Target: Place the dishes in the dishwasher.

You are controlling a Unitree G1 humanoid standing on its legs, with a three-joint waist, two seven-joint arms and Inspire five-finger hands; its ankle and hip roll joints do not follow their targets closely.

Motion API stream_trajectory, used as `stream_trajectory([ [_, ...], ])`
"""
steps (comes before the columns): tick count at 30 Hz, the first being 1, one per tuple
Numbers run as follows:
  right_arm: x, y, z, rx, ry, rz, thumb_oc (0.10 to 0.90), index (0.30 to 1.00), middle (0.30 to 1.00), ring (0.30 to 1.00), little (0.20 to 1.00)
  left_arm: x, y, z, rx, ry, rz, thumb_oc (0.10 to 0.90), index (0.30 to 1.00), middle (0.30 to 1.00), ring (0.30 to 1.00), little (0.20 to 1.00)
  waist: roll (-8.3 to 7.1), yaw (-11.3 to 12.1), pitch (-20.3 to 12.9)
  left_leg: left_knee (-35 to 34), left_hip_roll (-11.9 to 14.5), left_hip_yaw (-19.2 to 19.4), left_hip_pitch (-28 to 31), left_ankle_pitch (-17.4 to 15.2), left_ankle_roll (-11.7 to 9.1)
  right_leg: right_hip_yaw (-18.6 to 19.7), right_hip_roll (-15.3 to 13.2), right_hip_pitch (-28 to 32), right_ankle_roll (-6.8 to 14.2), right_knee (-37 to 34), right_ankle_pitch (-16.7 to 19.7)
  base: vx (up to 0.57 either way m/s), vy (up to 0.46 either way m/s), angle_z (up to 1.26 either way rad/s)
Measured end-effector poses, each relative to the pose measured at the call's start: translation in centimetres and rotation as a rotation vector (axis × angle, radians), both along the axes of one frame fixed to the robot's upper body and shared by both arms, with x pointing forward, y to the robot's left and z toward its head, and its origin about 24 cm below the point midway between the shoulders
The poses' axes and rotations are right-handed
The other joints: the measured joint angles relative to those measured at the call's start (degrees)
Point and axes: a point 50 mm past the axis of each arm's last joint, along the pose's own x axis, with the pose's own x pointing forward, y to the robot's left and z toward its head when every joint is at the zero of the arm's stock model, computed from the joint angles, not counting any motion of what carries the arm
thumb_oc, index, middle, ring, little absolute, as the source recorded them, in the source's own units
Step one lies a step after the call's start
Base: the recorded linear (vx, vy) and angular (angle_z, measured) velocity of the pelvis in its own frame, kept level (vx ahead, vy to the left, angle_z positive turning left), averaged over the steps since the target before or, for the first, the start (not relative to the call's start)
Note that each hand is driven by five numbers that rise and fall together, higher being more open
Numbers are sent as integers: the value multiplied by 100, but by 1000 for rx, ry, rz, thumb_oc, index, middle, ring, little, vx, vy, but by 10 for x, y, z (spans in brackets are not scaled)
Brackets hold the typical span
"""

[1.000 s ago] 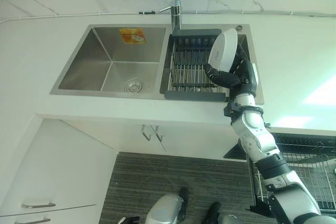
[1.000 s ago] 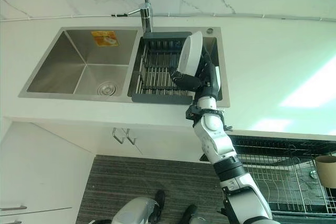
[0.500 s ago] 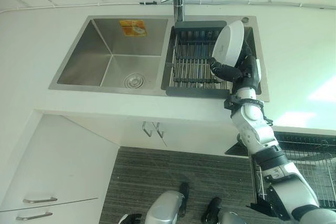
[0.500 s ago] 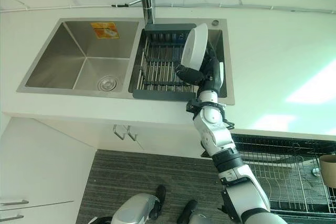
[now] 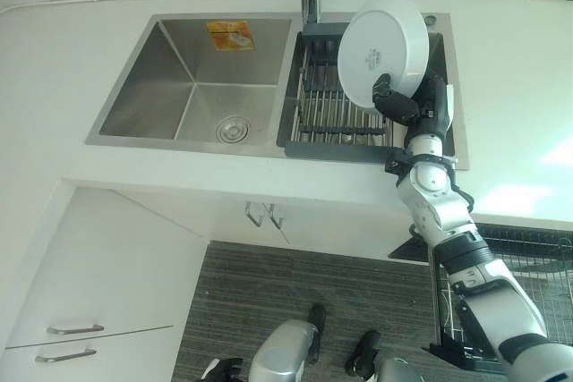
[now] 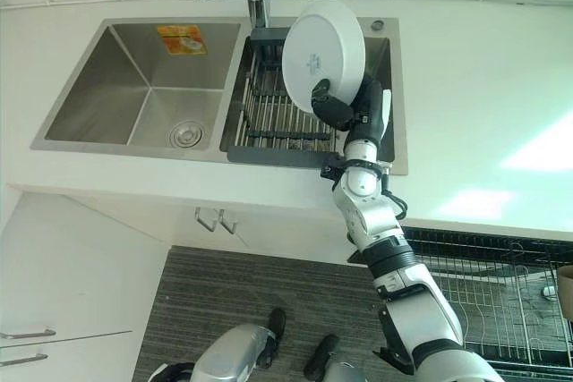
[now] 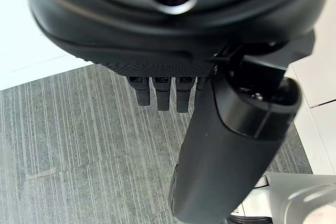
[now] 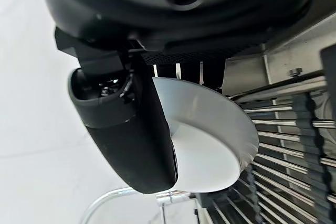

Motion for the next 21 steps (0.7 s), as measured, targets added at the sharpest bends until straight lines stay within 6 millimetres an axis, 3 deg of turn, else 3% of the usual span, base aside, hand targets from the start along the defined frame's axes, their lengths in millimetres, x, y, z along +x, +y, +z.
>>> stream_trajectory([
  [4,-8,1,11,40,-116,8,400,300,300,300,300,1,-1,0,-6,-10,14,800,900,900,900,900,1,-50,-3,35,26,47,9,19,1,32,-1,-27,-18,25,0,-82,-37,-7],
  [9,-55,36,38,66,-406,171,400,300,300,300,300,-2,0,-1,8,-3,31,800,900,900,900,900,-35,-214,-13,-15,133,329,191,6,-11,346,95,-25,-64,26,27,-22,-72,-31],
  [11,-67,41,47,92,-478,235,400,300,300,300,300,0,1,0,22,-17,32,800,900,900,900,900,-128,-379,-54,-26,195,463,265,-21,-40,483,154,-64,-81,25,37,2,-58,-46],
  [13,-78,40,46,127,-501,287,400,300,300,300,300,-1,5,0,55,-23,23,800,900,900,900,900,-327,-535,-189,-12,285,664,297,-67,-98,660,225,-135,-89,43,32,6,-59,-61],
  [14,-87,31,37,139,-483,300,400,300,300,300,300,5,8,2,77,-44,15,800,900,900,900,900,-520,-756,-314,-22,366,848,355,-88,-131,830,303,-181,-93,35,37,22,-62,-104],
  [15,-95,20,19,135,-424,295,400,300,300,300,300,-2,10,1,109,-37,-3,800,900,900,900,900,-605,-916,-518,5,487,1113,378,-168,-147,1110,418,-242,-150,42,58,30,-60,-105],
  [17,-99,4,6,139,-380,249,400,300,300,300,300,5,13,3,148,-46,-17,800,900,900,900,900,-626,-1296,-578,11,542,1272,463,-173,-172,1231,481,-294,-105,27,120,27,-54,-70],
  [19,-108,-23,-14,93,-294,189,400,300,300,300,300,10,18,6,173,-68,3,800,900,900,900,900,-567,-1343,-640,2,640,1538,596,-213,-197,1564,611,-322,-189,4,189,8,-26,-80],
  [21,-112,-43,-23,99,-251,116,400,300,300,300,300,23,20,11,196,-119,3,800,900,900,900,900,-539,-1625,-653,-2,661,1546,579,-211,-202,1595,637,-353,-202,2,218,-3,-23,-30],
])
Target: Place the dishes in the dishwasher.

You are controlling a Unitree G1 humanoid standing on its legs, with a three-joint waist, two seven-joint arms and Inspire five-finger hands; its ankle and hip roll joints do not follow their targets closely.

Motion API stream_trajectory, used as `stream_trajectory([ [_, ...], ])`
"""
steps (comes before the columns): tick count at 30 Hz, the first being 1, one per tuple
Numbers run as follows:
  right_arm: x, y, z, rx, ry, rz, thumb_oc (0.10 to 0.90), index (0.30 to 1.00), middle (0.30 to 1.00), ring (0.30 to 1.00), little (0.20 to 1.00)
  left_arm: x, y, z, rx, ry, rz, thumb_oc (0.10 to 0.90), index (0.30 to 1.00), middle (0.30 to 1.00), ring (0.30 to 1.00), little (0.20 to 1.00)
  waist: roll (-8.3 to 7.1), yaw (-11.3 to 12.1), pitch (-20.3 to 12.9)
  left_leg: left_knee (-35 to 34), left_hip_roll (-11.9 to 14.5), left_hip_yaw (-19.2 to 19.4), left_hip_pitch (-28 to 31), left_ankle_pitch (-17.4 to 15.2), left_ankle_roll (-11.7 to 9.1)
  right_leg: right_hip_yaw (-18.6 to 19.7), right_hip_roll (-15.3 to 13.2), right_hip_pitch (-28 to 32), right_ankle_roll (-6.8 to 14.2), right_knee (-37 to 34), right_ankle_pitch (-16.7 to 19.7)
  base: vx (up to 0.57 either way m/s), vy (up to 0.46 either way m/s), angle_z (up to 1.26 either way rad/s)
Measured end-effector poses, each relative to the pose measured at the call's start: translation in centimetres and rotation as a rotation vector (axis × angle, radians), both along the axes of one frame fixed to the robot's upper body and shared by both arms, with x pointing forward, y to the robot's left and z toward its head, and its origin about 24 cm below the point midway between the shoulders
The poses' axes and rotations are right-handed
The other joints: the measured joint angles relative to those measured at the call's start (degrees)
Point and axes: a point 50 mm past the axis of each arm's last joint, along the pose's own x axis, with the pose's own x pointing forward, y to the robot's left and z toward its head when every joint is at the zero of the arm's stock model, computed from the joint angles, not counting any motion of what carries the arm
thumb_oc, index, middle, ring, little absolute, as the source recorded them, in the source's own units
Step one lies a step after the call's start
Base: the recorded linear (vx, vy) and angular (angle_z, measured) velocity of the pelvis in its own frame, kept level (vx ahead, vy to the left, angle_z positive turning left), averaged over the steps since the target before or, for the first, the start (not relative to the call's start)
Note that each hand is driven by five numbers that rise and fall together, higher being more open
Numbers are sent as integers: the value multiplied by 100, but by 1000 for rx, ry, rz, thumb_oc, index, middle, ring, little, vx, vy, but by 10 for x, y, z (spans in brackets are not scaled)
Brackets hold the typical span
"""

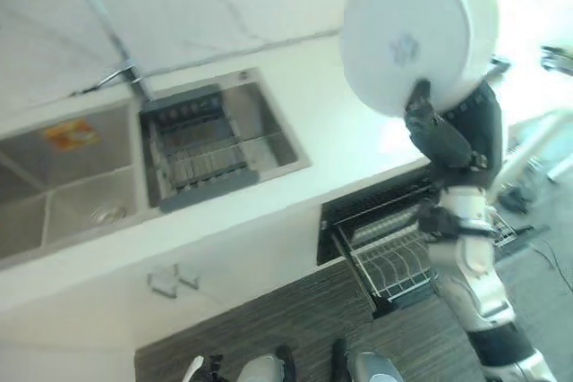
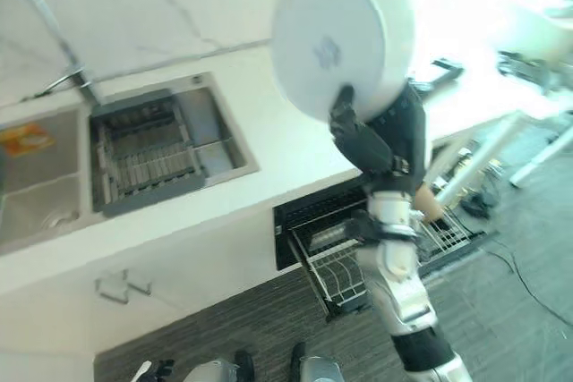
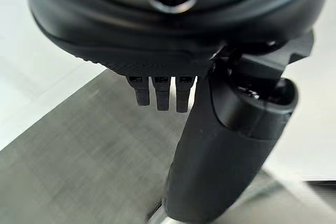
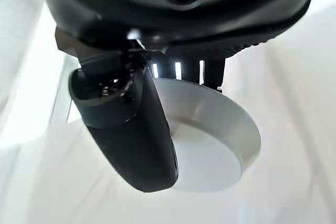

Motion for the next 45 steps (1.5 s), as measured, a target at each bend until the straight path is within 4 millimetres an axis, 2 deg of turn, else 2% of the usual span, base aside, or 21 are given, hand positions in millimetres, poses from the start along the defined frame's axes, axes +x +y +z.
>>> stream_trajectory([
  [1,-4,-18,-8,16,35,-60,400,300,300,300,300,16,2,6,14,-48,-7,800,900,900,900,900,19,-158,-11,1,33,21,11,10,-15,59,56,-2,-23,-23,19,-13,-29,-16],
  [2,-9,-32,-13,25,61,-111,400,300,300,300,300,28,1,11,13,-89,-15,800,900,900,900,900,37,-216,-21,2,57,29,10,12,-21,82,82,-15,-27,-23,23,-19,-34,-26],
  [4,-17,-45,-22,22,97,-131,400,300,300,300,300,56,-6,22,13,-173,-50,800,900,900,900,900,49,-424,-31,0,129,148,1,26,-60,221,181,-100,-67,-22,59,-30,-42,-37],
  [6,-26,-49,-34,-19,152,-101,400,300,300,300,300,69,-15,27,6,-208,-92,800,900,900,900,900,48,-623,-30,-7,159,168,-17,43,-86,272,231,-142,-76,-22,66,-30,-47,-27],
  [7,-30,-51,-46,-59,202,-97,400,300,300,300,300,72,-21,28,-4,-216,-113,800,900,900,900,900,49,-650,-31,-14,185,172,-29,40,-91,338,266,-191,-79,-20,70,-33,-39,-27],
  [10,-28,-59,-63,-176,288,-145,400,300,300,300,300,71,-30,26,-15,-199,-152,800,900,900,900,900,42,-746,-27,-21,197,166,-95,44,-110,365,289,-233,-93,-18,87,-17,-15,-10],
  [12,-28,-69,-87,-212,404,-163,400,300,300,300,300,54,-35,17,-47,-145,-141,800,900,900,900,900,44,-745,-24,-81,201,168,-86,58,-130,370,305,-238,-102,-49,89,-20,-12,0],
  [13,-29,-70,-93,-223,430,-163,400,300,300,300,300,46,-36,14,-51,-119,-131,800,900,900,900,900,43,-740,-19,-96,198,166,-96,61,-134,369,306,-267,-105,-59,91,-48,-21,1],
  [16,-28,-67,-96,-271,443,-155,400,300,300,300,300,39,-37,10,-69,-84,-126,800,900,900,900,900,90,-700,60,-98,189,153,-184,78,-135,353,298,-307,-154,-86,135,-22,-15,3],
  [20,-16,-54,-94,-374,421,-116,400,300,300,300,300,60,-44,20,-97,-146,-155,800,900,900,900,900,130,-510,416,-103,141,0,-315,105,-91,221,234,-365,-164,-70,162,-49,-34,19],
  [21,-11,-53,-99,-412,446,-108,400,300,300,300,300,67,-47,23,-104,-160,-176,800,900,900,900,900,122,-395,502,-100,131,-66,-393,134,-83,155,218,-402,-162,-74,170,-43,-32,34],
  [24,-5,-50,-103,-480,463,-107,400,300,300,300,300,73,-49,27,-116,-173,-194,800,900,900,900,900,127,-258,684,-113,104,-166,-435,173,-89,65,194,-396,-165,-94,170,-13,-21,20],
  [27,4,-46,-101,-542,455,-106,400,300,300,300,300,75,-49,28,-112,-170,-229,800,900,900,900,900,126,-161,695,-121,99,-205,-481,192,-108,13,186,-393,-171,-135,177,-9,-14,9],
  [28,8,-46,-97,-580,450,-125,400,300,300,300,300,79,-50,31,-99,-179,-261,800,900,900,900,900,121,-121,730,-120,93,-234,-497,192,-107,-46,172,-379,-229,-152,221,-3,-3,19],
  [34,32,-64,-87,-789,516,-289,400,300,300,300,300,94,-48,41,-58,-157,-431,800,900,900,900,900,48,-13,863,-179,14,-342,-472,204,-65,-111,120,-271,-195,-235,259,-1,11,10],
  [37,43,-74,-84,-836,577,-408,400,300,300,300,300,103,-45,44,-38,-163,-449,800,900,900,900,900,49,49,983,-178,-34,-422,-485,213,-35,-197,74,-234,-181,-259,269,-10,33,14],
  [40,49,-72,-81,-908,608,-445,400,300,300,300,300,108,-44,47,-40,-163,-459,800,900,900,900,900,69,94,1091,-179,-72,-458,-496,224,-6,-226,44,-229,-163,-274,281,-36,32,9],
  [42,62,-72,-81,-1062,678,-483,400,300,300,300,300,113,-42,49,-52,-161,-450,800,900,900,900,900,66,251,1171,-144,-79,-484,-504,213,10,-249,35,-212,-149,-281,290,-4,19,5],
  [45,69,-77,-83,-1128,731,-519,400,300,300,300,300,112,-36,48,-42,-147,-440,800,900,900,900,900,24,471,1196,-123,-78,-503,-522,205,20,-277,37,-202,-149,-297,291,-3,11,8],
])
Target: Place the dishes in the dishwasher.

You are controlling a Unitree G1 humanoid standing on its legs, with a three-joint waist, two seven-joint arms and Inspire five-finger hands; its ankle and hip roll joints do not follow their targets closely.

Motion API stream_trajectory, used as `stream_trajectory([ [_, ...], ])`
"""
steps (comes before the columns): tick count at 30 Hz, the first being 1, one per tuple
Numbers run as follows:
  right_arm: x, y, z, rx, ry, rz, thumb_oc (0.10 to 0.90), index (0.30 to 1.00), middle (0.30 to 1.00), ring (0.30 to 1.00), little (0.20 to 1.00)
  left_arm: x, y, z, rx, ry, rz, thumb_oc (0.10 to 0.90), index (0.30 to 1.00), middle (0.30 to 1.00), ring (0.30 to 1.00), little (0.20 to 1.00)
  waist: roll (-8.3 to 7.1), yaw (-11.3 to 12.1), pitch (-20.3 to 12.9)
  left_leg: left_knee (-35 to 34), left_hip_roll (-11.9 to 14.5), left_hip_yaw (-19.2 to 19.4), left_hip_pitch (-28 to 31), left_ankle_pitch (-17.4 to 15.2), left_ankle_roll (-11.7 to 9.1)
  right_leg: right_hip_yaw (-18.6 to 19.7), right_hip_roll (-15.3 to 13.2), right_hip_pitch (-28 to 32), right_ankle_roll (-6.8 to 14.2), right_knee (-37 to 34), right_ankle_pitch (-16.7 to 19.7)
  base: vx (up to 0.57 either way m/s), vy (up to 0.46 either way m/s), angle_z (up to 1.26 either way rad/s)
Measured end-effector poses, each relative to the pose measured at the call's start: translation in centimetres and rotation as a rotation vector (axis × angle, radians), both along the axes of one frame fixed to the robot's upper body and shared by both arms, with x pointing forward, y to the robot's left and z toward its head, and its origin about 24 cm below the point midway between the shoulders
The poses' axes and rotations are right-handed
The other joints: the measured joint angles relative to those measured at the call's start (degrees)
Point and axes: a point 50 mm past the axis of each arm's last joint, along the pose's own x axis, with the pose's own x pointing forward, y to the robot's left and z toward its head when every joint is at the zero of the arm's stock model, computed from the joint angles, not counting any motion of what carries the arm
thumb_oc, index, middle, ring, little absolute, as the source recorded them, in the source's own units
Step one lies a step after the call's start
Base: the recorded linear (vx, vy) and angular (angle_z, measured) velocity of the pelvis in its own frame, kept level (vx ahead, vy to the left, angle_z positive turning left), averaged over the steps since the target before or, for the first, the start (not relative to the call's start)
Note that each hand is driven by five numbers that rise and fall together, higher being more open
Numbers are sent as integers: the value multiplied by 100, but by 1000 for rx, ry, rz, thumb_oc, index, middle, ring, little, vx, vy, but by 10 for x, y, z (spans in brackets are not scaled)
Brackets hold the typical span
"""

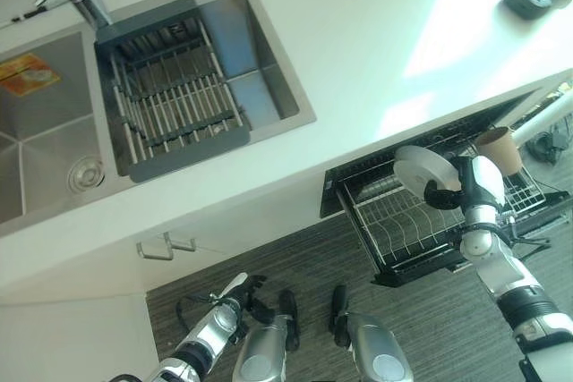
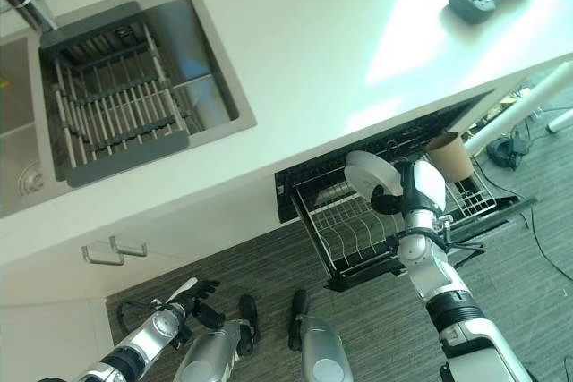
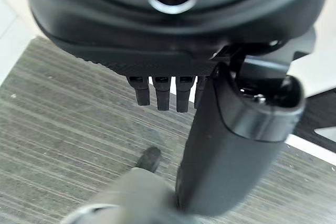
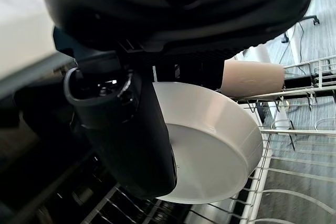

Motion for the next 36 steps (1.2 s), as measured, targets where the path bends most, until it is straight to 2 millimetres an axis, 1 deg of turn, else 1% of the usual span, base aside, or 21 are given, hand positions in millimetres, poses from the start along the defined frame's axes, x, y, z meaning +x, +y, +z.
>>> stream_trajectory([
  [2,4,-2,1,-49,21,-24,400,300,300,300,300,6,6,5,22,-15,-8,800,900,900,900,900,-48,51,37,74,-10,-108,-90,-11,13,-88,-10,-2,1,-14,1,-49,33,19],
  [3,10,2,4,-96,33,-26,400,300,300,300,300,8,12,7,40,-19,-4,800,900,900,900,900,-126,87,84,125,-8,-115,-132,-26,33,-95,-13,-15,8,-13,10,-88,46,11],
  [4,14,4,8,-135,34,-36,400,300,300,300,300,10,14,9,53,-27,-10,800,900,900,900,900,-154,107,106,171,-5,-120,-221,-34,41,-98,-16,-83,13,-10,28,-81,42,1],
  [5,18,0,10,-222,51,-73,400,300,300,300,300,17,18,14,69,-43,-18,800,900,900,900,900,-161,187,192,247,-2,-121,-322,-43,58,-100,-22,-148,24,-10,65,-95,83,3],
  [6,19,-2,10,-255,64,-99,400,300,300,300,300,20,19,16,76,-47,-17,800,900,900,900,900,-161,213,234,283,-3,-126,-387,-49,69,-106,-30,-193,37,-10,81,-61,91,4],
  [7,21,-4,6,-295,98,-138,400,300,300,300,300,18,22,15,79,-38,-5,800,900,900,900,900,-156,284,282,324,-9,-130,-419,-61,91,-123,-49,-200,45,-10,95,-49,104,5],
  [9,18,-7,-10,-358,174,-203,400,300,300,300,300,17,24,13,71,-22,20,800,900,900,900,900,-148,355,290,332,-35,-134,-431,-72,112,-127,-74,-204,54,-9,99,-31,77,5],
  [10,16,-6,-15,-361,188,-225,400,300,300,300,300,14,27,11,84,-12,15,800,900,900,900,900,-151,381,295,337,-46,-137,-444,-79,128,-129,-88,-208,58,-10,100,-41,61,4],
  [11,16,-3,-16,-365,174,-236,400,300,300,300,300,11,29,10,100,3,8,800,900,900,900,900,-154,382,309,337,-63,-139,-458,-77,147,-131,-106,-222,73,-10,103,-55,46,4],
  [13,16,-2,-14,-377,148,-255,400,300,300,300,300,5,30,5,117,37,4,800,900,900,900,900,-153,385,311,331,-97,-137,-545,-56,186,-132,-144,-313,103,3,119,-12,43,4],
  [15,17,-2,-9,-387,120,-281,400,300,300,300,300,3,31,4,104,45,25,800,900,900,900,900,-161,422,361,336,-111,-147,-649,-41,210,-136,-155,-396,134,-16,141,-34,58,6],
  [17,15,-6,-6,-317,54,-372,400,300,300,300,300,3,31,4,113,37,23,800,900,900,900,900,-159,496,362,348,-138,-168,-875,0,240,-147,-176,-617,152,-3,177,-81,153,5],
  [20,13,-6,-6,-286,-12,-465,400,300,300,300,300,4,25,5,97,21,5,800,900,900,900,900,-126,467,368,302,-200,-139,-1115,67,295,-118,-240,-929,165,66,204,-53,142,-2],
  [23,12,8,-17,-264,-13,-475,400,300,300,300,300,4,19,3,85,14,2,800,900,900,900,900,-93,367,373,268,-233,-108,-1161,83,321,-87,-278,-1022,167,100,204,-26,103,-4],
  [25,13,12,-17,-259,-39,-476,400,300,300,300,300,7,14,5,85,-8,-14,800,900,900,900,900,-47,341,370,213,-261,-55,-1189,114,343,-37,-315,-1130,176,154,198,-18,80,-8],
  [26,13,13,-15,-261,-54,-478,488,432,432,432,432,7,13,5,88,-16,-21,800,900,900,900,900,-16,329,369,215,-267,-38,-1222,119,350,-24,-327,-1187,178,189,198,-16,62,-11],
  [27,14,13,-13,-249,-77,-485,800,900,900,900,900,9,10,6,75,-27,-17,800,900,900,900,900,42,316,372,229,-271,-8,-1298,127,362,17,-338,-1292,180,231,199,-17,63,-13],
  [31,20,23,-7,-172,-141,-482,800,900,900,900,900,15,6,11,36,-58,20,800,900,900,900,900,172,280,375,265,-286,63,-1642,195,374,103,-376,-1740,176,431,199,-16,47,-6],
  [33,26,27,-2,-136,-143,-444,800,900,900,900,900,17,4,13,30,-65,19,800,900,900,900,900,228,264,378,262,-295,72,-1790,247,373,113,-392,-1920,166,495,205,0,0,0],
  [35,31,31,4,-121,-156,-404,800,900,900,900,900,18,3,14,30,-70,13,800,900,900,900,900,249,256,377,247,-292,73,-1880,289,366,116,-386,-2017,137,507,224,0,0,0],
  [36,34,31,5,-97,-125,-362,800,900,900,900,900,18,2,14,31,-66,11,800,900,900,900,900,249,259,377,233,-291,70,-1879,306,363,114,-382,-2020,127,503,232,0,0,0],
])
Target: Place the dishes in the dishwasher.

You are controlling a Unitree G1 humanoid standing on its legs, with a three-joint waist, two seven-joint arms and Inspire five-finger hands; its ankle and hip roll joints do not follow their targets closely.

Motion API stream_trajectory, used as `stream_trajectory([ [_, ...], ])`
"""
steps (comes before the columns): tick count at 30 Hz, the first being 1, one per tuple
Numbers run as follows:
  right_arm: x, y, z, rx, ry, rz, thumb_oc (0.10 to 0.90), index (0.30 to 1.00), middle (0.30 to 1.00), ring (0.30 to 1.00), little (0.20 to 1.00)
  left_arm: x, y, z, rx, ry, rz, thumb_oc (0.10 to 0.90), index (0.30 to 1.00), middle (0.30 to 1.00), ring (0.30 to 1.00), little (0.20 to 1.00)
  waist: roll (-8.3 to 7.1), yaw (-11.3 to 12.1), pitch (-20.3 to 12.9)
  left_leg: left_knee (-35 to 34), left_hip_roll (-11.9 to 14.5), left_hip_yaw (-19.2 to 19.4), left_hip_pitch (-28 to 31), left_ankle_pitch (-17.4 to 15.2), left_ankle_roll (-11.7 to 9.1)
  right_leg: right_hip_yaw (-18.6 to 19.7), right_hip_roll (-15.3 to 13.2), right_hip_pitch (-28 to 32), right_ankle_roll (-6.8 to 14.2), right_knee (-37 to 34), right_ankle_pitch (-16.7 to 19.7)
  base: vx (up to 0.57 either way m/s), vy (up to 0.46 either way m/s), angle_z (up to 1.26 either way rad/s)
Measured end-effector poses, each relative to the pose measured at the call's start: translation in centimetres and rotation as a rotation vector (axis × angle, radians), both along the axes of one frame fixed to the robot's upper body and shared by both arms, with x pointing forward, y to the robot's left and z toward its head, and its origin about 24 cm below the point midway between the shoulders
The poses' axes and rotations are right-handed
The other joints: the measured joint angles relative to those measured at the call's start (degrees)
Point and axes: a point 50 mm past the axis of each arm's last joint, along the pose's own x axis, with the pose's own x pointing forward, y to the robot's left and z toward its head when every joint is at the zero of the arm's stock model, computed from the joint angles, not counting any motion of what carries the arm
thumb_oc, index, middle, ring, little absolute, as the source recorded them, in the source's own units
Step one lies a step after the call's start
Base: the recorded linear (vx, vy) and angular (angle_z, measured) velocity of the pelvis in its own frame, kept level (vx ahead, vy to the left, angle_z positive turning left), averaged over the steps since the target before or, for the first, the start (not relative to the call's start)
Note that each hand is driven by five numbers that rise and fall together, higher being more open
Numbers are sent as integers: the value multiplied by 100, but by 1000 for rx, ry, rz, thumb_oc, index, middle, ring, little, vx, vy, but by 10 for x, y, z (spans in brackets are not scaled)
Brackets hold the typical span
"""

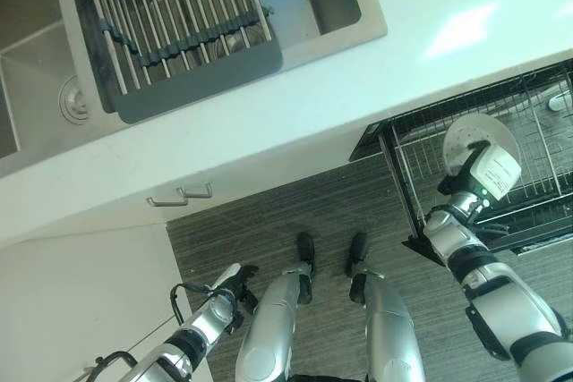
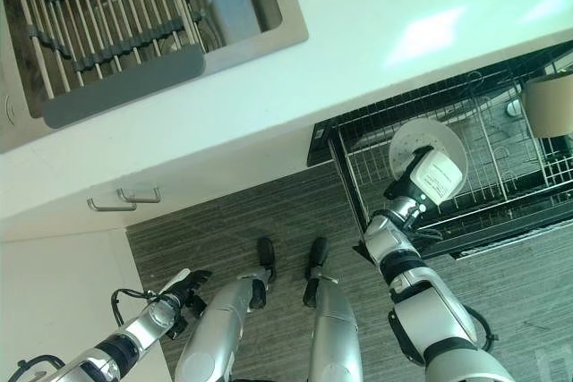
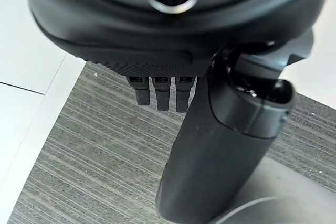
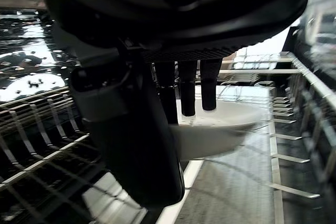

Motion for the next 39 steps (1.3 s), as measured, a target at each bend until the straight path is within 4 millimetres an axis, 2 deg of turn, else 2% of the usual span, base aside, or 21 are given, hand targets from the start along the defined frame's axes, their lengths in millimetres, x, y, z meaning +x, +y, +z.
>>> stream_trajectory([
  [3,6,11,-6,50,119,156,800,900,900,900,900,0,0,0,5,5,4,800,900,900,900,900,-1,18,-1,-13,14,-2,5,18,-10,-4,8,2,-15,-16,9,1,-31,0],
  [6,12,-4,4,85,228,280,800,900,900,900,900,-1,5,0,17,22,18,800,900,900,900,900,-57,-54,-11,-1,21,-8,97,28,-4,-22,5,113,-15,-4,24,12,-79,2],
  [10,19,-20,22,123,342,362,800,900,900,900,900,5,10,10,3,-3,17,800,900,900,900,900,-90,-11,-23,42,48,-46,194,32,-16,-68,11,245,-21,-12,28,11,-81,4],
  [15,21,-1,22,126,354,475,800,900,900,900,900,9,13,16,-2,-28,24,800,900,900,900,900,-110,-30,-23,116,112,-53,210,42,-33,-85,86,335,-2,-112,85,27,-44,-2],
  [18,14,10,17,147,308,498,800,900,900,900,900,3,17,13,-8,-18,54,800,900,900,900,900,-174,-87,-17,93,138,-49,342,50,-36,-88,147,542,-49,-277,208,26,-33,-2],
  [21,-2,12,8,241,207,487,800,900,900,900,900,-2,21,10,-6,0,80,800,900,900,900,900,-252,-114,-17,83,151,-23,528,9,-21,-68,179,776,-30,-424,246,14,-29,-5],
  [27,-39,30,12,321,-114,449,800,900,900,900,900,-30,34,-5,-10,63,161,800,900,900,900,900,-373,-429,-20,-66,201,127,1202,-145,-49,82,290,1521,70,-888,350,13,-35,-16],
  [30,-46,24,8,343,-172,377,800,900,900,900,900,-33,36,-9,-6,78,178,800,900,900,900,900,-387,-556,-24,-73,205,163,1370,-150,-61,102,292,1663,72,-889,344,84,-33,-6],
  [34,-58,12,-2,348,-188,304,800,900,900,900,900,-51,37,-21,-3,120,189,800,900,900,900,900,-377,-629,-43,-209,208,235,1844,-263,-147,160,297,2045,63,-908,214,70,-44,-11],
  [39,-79,-7,25,426,-508,236,800,900,900,900,900,-65,36,-30,-40,145,254,800,900,900,900,900,-328,-725,-77,-237,230,256,2006,-308,-208,188,333,2155,33,-872,129,90,-31,-3],
])
